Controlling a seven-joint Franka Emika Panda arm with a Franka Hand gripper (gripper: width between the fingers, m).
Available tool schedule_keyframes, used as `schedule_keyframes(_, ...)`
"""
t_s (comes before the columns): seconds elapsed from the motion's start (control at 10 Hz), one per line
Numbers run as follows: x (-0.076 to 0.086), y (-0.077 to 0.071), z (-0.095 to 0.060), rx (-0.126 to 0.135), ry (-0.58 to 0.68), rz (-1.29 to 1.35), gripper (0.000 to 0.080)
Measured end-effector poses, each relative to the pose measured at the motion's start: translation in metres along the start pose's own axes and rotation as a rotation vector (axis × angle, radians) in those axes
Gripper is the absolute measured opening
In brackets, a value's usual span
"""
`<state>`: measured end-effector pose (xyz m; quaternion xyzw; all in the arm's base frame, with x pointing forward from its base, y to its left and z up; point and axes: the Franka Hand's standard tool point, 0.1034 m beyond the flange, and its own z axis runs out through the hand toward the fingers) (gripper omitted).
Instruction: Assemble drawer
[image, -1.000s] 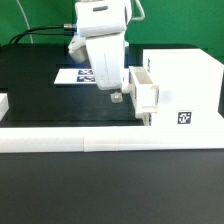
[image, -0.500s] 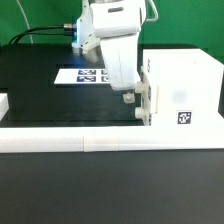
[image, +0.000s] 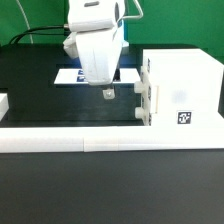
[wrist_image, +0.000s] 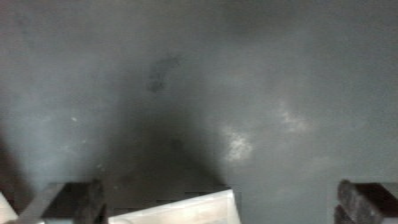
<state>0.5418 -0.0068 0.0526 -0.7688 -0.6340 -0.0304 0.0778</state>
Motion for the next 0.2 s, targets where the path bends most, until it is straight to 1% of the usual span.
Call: schedule_keyframes(0.2, -0.0002, -0.0001, 0.0003, 0.001, 0.000, 0.001, 0.0649)
